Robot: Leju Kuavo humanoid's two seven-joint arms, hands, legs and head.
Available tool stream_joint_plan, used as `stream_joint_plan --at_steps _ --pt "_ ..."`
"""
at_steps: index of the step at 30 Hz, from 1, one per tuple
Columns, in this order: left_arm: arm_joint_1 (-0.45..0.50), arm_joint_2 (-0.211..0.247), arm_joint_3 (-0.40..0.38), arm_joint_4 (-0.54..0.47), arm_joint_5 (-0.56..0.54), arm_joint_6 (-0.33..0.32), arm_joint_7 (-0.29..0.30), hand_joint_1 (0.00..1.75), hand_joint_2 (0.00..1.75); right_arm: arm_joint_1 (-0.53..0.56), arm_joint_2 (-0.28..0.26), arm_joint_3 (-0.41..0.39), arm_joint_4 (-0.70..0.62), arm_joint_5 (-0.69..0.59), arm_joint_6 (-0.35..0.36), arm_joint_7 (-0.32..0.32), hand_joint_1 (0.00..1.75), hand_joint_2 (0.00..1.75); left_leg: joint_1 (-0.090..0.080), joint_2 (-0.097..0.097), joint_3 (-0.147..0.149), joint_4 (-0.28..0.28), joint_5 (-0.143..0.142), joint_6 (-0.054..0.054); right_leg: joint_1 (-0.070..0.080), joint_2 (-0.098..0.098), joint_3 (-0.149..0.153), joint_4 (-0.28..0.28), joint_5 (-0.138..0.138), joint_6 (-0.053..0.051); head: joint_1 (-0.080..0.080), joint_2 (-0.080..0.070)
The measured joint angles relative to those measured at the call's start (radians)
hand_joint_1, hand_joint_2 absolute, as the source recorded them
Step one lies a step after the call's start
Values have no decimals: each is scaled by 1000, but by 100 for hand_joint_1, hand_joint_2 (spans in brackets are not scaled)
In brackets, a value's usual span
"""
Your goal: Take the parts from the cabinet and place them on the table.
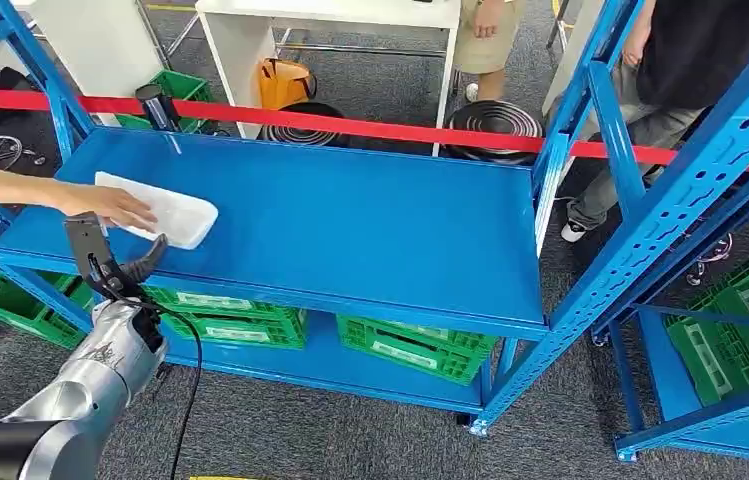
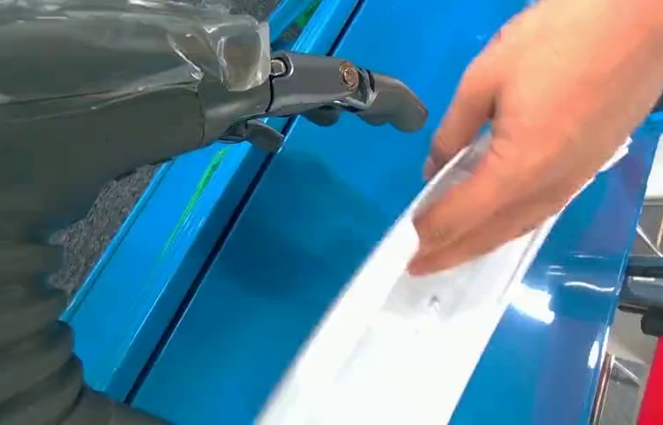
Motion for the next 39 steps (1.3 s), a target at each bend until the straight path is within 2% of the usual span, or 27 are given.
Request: stream_joint_plan --at_steps 13,28,34,39 --pt "-9 17 -79 0 -68 39 -22 0 175 -12 6 21 0 -5 5 -1 0 0 0 0 0 0 0 0 0 0 0 0 0 0 0 0" --pt "-38 35 -154 0 -120 55 -17 0 175 -30 16 31 0 -8 23 -5 0 0 0 0 0 0 0 0 0 0 0 0 0 0 0 0" --pt "-57 56 -218 0 -225 92 -16 0 175 -30 20 37 0 -11 30 -14 0 0 0 0 0 0 0 0 0 0 0 0 0 0 0 0" --pt "-89 93 -310 -3 -401 105 35 0 175 -36 21 46 0 -12 37 -14 0 0 0 0 0 0 0 0 0 0 0 0 0 0 0 0"
